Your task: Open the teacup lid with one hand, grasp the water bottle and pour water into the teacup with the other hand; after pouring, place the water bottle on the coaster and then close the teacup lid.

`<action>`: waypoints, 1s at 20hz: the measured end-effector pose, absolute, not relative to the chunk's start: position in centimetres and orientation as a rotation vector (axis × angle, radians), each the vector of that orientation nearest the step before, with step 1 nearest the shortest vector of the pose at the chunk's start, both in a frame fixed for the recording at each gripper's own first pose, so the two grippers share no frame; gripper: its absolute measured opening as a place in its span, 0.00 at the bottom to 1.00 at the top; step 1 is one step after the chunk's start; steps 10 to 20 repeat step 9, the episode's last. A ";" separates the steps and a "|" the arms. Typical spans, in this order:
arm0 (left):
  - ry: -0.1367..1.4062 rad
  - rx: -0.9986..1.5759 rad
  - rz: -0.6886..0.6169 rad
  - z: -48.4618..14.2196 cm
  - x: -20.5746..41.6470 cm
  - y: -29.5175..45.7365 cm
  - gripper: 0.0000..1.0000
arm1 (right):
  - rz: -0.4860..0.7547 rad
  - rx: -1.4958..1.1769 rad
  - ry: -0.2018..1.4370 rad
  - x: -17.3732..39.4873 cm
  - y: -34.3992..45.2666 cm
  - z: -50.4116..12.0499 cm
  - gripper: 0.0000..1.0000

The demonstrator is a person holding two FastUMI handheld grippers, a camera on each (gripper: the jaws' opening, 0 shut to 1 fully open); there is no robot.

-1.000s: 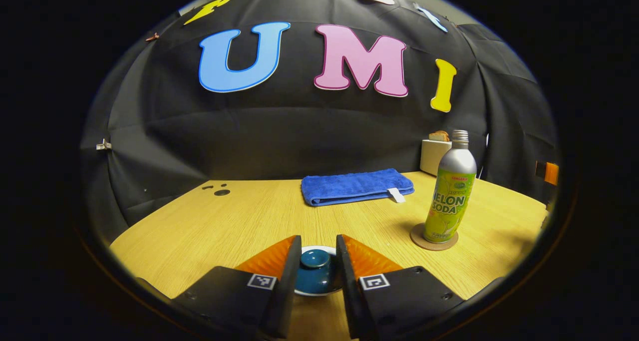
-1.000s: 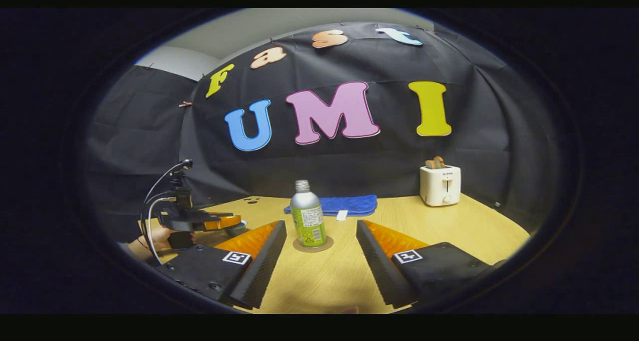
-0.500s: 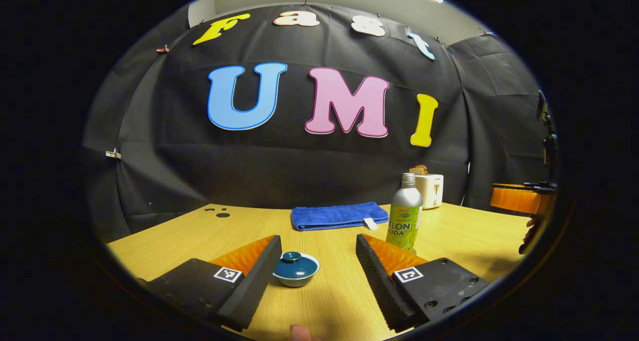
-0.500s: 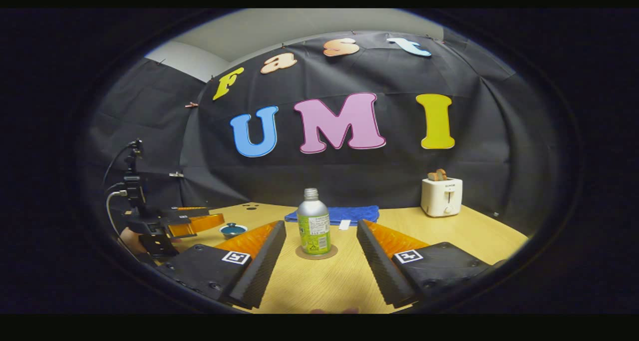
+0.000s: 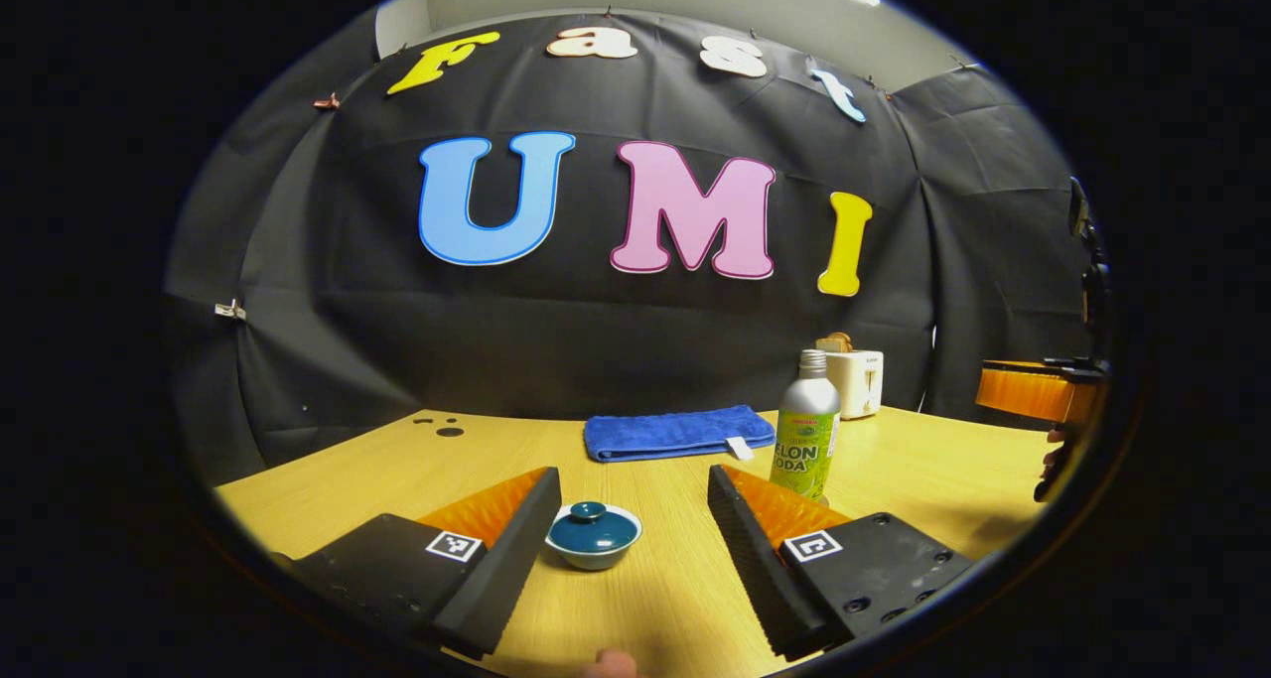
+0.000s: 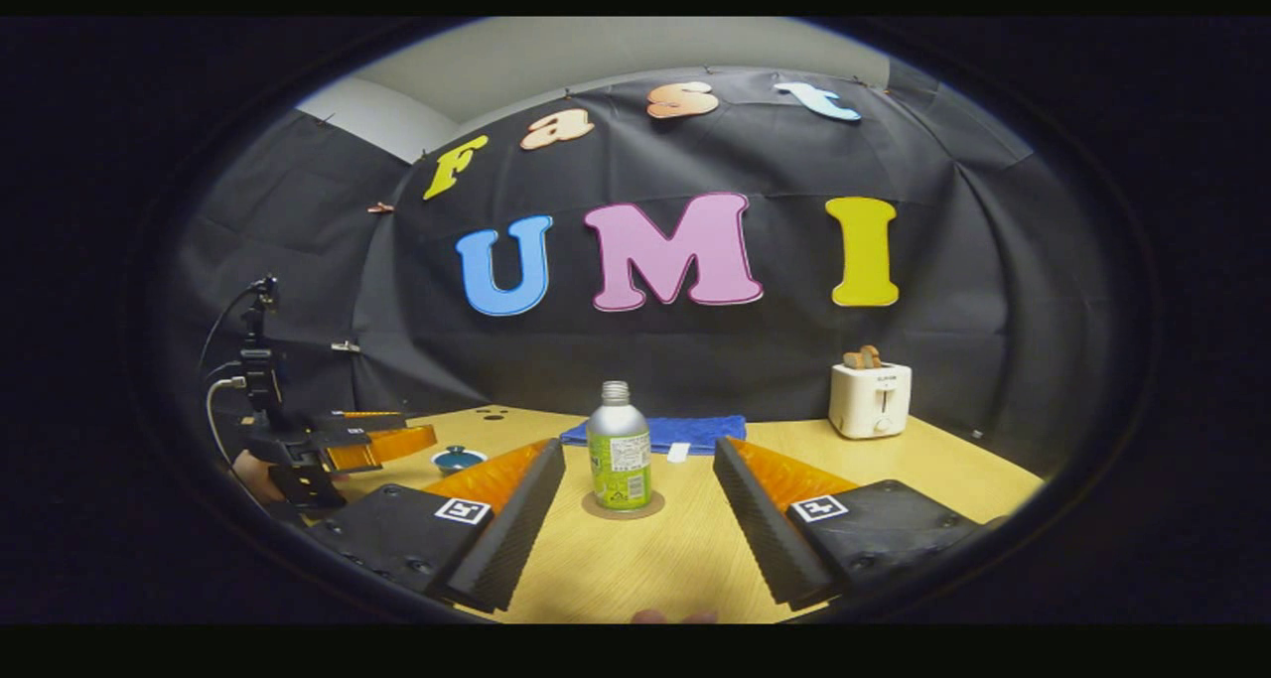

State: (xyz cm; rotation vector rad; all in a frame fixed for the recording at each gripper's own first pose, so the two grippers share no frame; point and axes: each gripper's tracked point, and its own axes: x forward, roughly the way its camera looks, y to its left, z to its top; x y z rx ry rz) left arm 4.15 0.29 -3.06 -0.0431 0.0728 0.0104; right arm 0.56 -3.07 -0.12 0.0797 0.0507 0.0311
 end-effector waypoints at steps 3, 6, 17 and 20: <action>0.082 -0.046 0.004 -3.4 4.2 0.1 0.95 | 0.029 0.083 0.049 0.5 -3.2 -0.2 0.94; 0.087 -0.048 0.002 -3.5 4.3 0.1 0.95 | 0.033 0.083 0.055 0.5 -3.1 -0.2 0.91; 0.080 -0.043 0.002 -3.4 4.2 0.1 0.95 | 0.038 0.078 0.051 0.5 -2.9 0.0 0.94; 0.080 -0.043 0.002 -3.4 4.2 0.1 0.95 | 0.038 0.078 0.051 0.5 -2.9 0.0 0.94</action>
